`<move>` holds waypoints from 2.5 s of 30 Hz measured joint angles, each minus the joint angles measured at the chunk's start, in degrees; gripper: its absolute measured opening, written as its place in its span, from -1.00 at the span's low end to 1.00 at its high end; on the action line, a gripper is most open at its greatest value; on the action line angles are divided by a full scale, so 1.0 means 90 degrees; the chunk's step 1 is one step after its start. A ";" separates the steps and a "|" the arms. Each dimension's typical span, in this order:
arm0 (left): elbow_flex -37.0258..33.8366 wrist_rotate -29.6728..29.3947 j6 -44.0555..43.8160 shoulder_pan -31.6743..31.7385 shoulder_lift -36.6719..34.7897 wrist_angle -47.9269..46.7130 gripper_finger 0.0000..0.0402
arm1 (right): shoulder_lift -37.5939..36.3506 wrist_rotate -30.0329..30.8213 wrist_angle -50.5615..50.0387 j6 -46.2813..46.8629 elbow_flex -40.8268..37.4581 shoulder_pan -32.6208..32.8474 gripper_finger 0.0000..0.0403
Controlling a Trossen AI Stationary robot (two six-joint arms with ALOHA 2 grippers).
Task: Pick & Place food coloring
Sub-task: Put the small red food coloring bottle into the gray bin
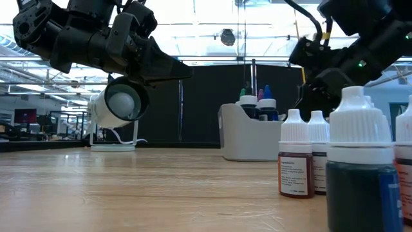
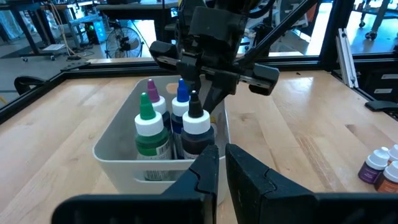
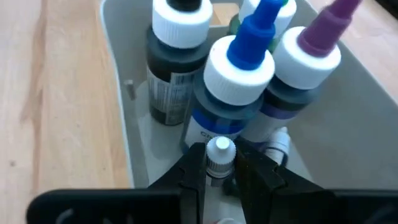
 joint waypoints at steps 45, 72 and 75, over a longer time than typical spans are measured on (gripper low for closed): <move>0.0000 -0.0002 0.0158 0.0000 0.0000 -0.0073 -0.82 | -0.2179 -0.0473 -0.0884 -0.1011 0.0000 0.0604 -0.55; 0.0028 0.0270 -0.0815 -0.0727 0.0198 -0.0598 -0.83 | -0.2594 0.0030 -0.0760 -0.1193 -0.0886 0.2916 -0.99; 0.0309 0.0136 -0.0667 -0.1377 0.0627 -0.0655 -0.83 | -0.2594 -0.0465 -0.0749 -0.1430 -0.0886 0.2919 -0.97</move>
